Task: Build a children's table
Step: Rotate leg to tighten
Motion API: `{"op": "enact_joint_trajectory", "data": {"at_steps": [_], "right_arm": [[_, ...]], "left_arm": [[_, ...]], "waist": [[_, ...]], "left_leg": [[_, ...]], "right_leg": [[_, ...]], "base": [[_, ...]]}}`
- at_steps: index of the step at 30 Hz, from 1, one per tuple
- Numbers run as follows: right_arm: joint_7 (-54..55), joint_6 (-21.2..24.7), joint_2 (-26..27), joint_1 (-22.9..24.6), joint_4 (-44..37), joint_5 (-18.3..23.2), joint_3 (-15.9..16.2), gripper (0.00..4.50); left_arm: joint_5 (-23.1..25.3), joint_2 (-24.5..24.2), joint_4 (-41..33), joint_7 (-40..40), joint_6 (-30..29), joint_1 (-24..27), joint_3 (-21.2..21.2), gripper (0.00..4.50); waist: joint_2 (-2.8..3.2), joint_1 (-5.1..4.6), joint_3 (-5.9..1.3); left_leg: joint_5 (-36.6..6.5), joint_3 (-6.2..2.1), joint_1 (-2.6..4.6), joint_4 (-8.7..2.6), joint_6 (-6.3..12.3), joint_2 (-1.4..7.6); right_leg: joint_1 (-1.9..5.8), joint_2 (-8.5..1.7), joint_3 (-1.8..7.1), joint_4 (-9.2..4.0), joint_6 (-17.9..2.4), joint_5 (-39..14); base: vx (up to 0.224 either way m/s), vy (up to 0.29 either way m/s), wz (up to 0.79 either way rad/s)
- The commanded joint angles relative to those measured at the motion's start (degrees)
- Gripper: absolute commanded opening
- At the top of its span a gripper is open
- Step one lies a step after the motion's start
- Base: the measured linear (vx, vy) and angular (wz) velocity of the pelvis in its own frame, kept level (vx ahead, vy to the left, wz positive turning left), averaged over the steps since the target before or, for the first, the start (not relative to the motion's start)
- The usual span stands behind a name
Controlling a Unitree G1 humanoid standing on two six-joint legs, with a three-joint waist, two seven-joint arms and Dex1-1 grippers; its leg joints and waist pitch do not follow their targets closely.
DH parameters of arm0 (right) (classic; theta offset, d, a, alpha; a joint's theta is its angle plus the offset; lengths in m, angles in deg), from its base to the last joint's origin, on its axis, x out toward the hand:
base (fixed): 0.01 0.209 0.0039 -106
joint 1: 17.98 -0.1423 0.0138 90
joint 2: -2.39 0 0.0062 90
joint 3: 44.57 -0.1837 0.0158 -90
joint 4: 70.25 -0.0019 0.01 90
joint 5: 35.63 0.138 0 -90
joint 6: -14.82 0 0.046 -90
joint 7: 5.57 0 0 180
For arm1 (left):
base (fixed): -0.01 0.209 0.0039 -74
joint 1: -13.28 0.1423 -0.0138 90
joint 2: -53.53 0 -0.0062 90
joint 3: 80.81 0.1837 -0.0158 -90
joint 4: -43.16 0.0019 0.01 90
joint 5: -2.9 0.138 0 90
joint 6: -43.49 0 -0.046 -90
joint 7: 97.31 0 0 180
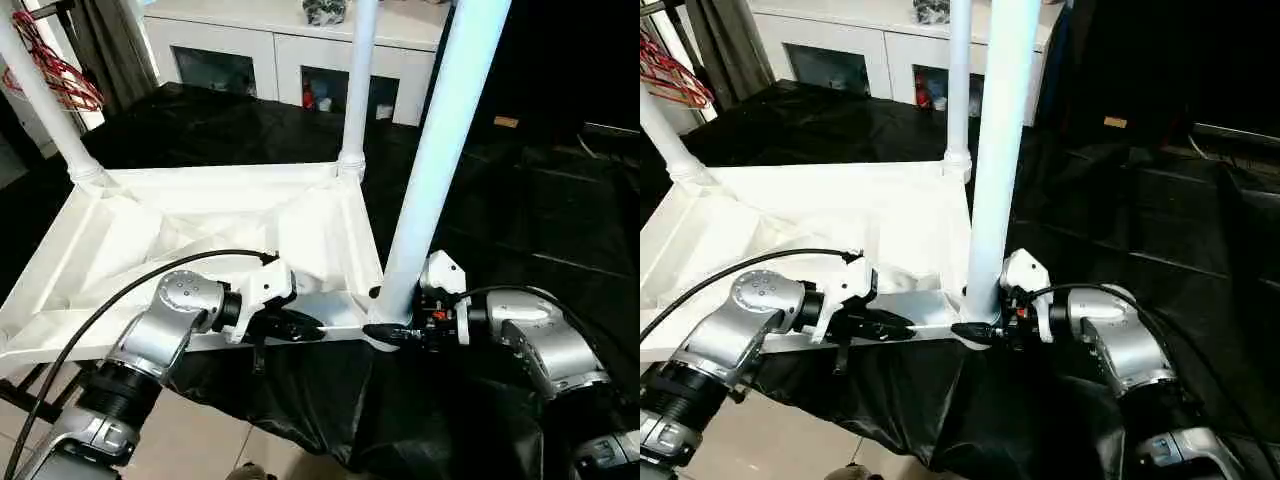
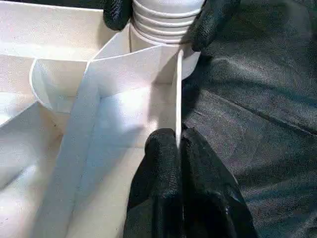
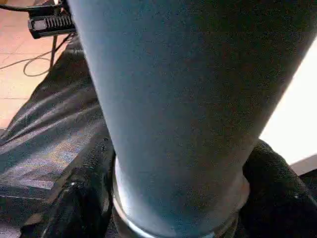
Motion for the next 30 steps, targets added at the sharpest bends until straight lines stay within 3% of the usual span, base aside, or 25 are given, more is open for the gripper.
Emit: {"op": "enact_joint_trajectory", "data": {"at_steps": [1,5,7,9,11,13,17,21,22,26,28,30], "right_arm": [[-0.53,0.84,0.43,0.61,-1.08,-0.2,1.08,2.81],[5.55,0.34,3.33,0.56,0.84,-1.59,0.16,2.76],[10.17,-0.22,4.77,-0.25,3.02,-3.14,-0.22,2.76],[20.26,-1.36,8.09,-2.42,8.15,-5.45,-1.7,2.76],[26.9,-1.39,10.59,-4.18,11.84,-6.32,-2.93,2.75],[35.09,-1.36,14.3,-6.81,16.51,-6.49,-4.73,2.75],[44.87,-3.18,19.1,-9.97,20.77,-8.3,-5.58,2.75],[45.64,-5.68,21.4,-10.97,22.51,-9.23,-5.09,2.75],[45.47,-6.09,21.78,-11.3,23.35,-8.83,-5.36,3.31],[43.74,-5.85,21.66,-11.71,24.4,-8.38,-5.82,3.54],[42.88,-7.37,20.29,-11.62,24.17,-8.74,-5.31,3.89],[41.05,-8.42,19.45,-11.58,24.04,-8.16,-5.48,3.89]], "left_arm": [[-3.15,1.19,-2.79,1.63,1.18,-0.4,0.4,0.0],[-0.33,2.87,0.25,-3.89,2.09,-1.83,-0.12,0.0],[1.1,3.65,1.83,-6.83,1.88,-2.7,-0.27,0.0],[3.37,5.63,5.24,-12.78,1.54,-4.84,-0.74,0.0],[4.48,7.46,7.55,-16.88,1.14,-6.56,-1.15,0.0],[5.95,10.22,10.24,-22.48,0.13,-9.01,-1.32,0.0],[7.65,14.5,14.44,-30.99,-0.37,-12.4,-1.96,0.0],[7.96,16.36,16.02,-31.93,0.53,-13.43,-1.62,0.0],[8.13,16.6,16.46,-31.93,0.97,-13.6,-1.49,0.0],[7.85,16.36,16.25,-30.07,2.12,-13.13,-1.02,0.0],[7.44,15.39,15.48,-28.44,2.78,-12.33,-0.92,0.0],[6.98,14.7,14.85,-26.86,3.63,-11.73,-0.76,0.0]], "waist": [[-0.85,0.0,-4.21],[-0.91,-0.13,-4.18],[-0.91,-0.38,-4.11],[-0.77,-0.77,-4.03],[-0.82,-1.13,-3.96],[-0.68,-1.6,-4.08],[-0.62,-1.44,-4.33],[-0.74,-1.22,-4.56],[-0.71,-1.24,-4.54],[-0.68,-1.29,-4.39],[-0.68,-1.32,-4.36],[-0.58,-1.39,-4.35]], "left_leg": [[-8.92,-0.28,0.22,-3.75,3.96,1.92],[-8.97,-0.31,0.18,-3.8,3.74,1.9],[-9.84,-0.35,0.38,-3.87,2.69,1.7],[-9.64,-0.47,0.18,-4.01,1.79,1.64],[-10.8,-0.39,0.56,-3.94,1.09,1.37],[-11.21,-0.42,0.71,-3.86,0.8,1.36],[-10.38,-0.39,0.72,-3.82,1.02,1.42],[-8.7,-0.3,0.38,-3.71,2.28,1.53],[-8.6,-0.27,0.3,-3.68,2.62,1.51],[-9.35,-0.3,0.25,-3.78,2.82,1.57],[-10.01,-0.33,0.31,-3.83,2.67,1.57],[-10.38,-0.39,0.17,-3.86,2.7,1.57]], "right_leg": [[3.41,-4.38,2.62,-4.64,-9.29,-18.76],[3.33,-4.36,2.6,-4.69,-9.14,-18.89],[3.22,-4.44,2.5,-5.14,-8.17,-22.03],[3.26,-4.44,2.46,-5.08,-8.11,-22.25],[3.08,-4.38,2.36,-5.47,-7.8,-24.04],[3.12,-4.51,2.48,-5.55,-7.85,-23.59],[3.23,-4.53,2.57,-5.3,-8.39,-20.75],[3.48,-4.49,2.65,-4.49,-10.29,-14.67],[3.55,-4.52,2.66,-4.49,-10.48,-14.26],[3.63,-4.64,2.59,-4.58,-10.62,-15.24],[3.64,-4.64,2.59,-4.74,-10.16,-16.75],[3.73,-4.7,2.6,-4.79,-9.94,-17.19]], "base": [[0.0,0.0,0.0],[0.0,0.0,0.0],[0.0,0.0,0.0],[0.0,0.0,0.0],[0.0,0.0,0.0],[0.0,0.0,0.0],[0.0,0.0,0.0],[0.0,0.0,0.0],[0.0,0.0,0.0],[0.0,0.0,0.0],[0.0,0.0,0.0],[0.0,0.0,0.0]]}}
